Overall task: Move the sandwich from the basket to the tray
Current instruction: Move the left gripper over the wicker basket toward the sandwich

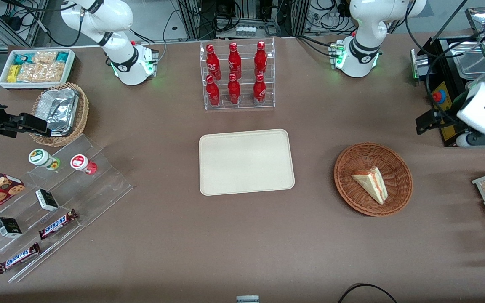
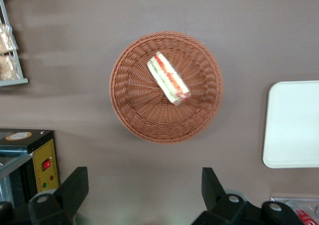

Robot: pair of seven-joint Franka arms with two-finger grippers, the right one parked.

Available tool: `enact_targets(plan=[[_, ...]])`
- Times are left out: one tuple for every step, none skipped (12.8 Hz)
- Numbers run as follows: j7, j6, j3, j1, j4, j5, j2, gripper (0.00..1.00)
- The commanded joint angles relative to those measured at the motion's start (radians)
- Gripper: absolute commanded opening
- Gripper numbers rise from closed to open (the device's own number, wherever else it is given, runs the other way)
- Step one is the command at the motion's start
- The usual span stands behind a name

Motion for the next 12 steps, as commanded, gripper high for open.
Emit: enact_targets(plan=[[-0.114, 0.138, 0.011, 0.007, -0.139, 0.010, -0.009, 1.00], [-0.203, 0.204, 0.011, 0.005, -0.186, 0.010, -0.009, 1.00], [-0.269, 0.255, 0.009, 0.005, -0.229, 0.010, -0.008, 1.00], [-0.324, 0.311, 0.009, 0.005, -0.269, 0.010, -0.003, 1.00], [-0.369, 0.362, 0.009, 0.004, -0.301, 0.008, 0.000, 1.00], [-0.412, 0.423, 0.006, -0.001, -0.343, 0.008, 0.009, 1.00], [-0.447, 0.485, 0.003, -0.006, -0.381, 0.008, 0.011, 1.00], [-0.486, 0.552, 0.001, -0.007, -0.427, 0.008, 0.012, 1.00], [-0.507, 0.614, -0.002, -0.012, -0.469, 0.008, 0.015, 1.00], [-0.541, 0.679, -0.002, -0.024, -0.504, 0.008, 0.029, 1.00], [-0.585, 0.735, -0.005, -0.035, -0.524, 0.008, 0.052, 1.00], [-0.610, 0.773, -0.012, -0.044, -0.529, 0.008, 0.078, 1.00]])
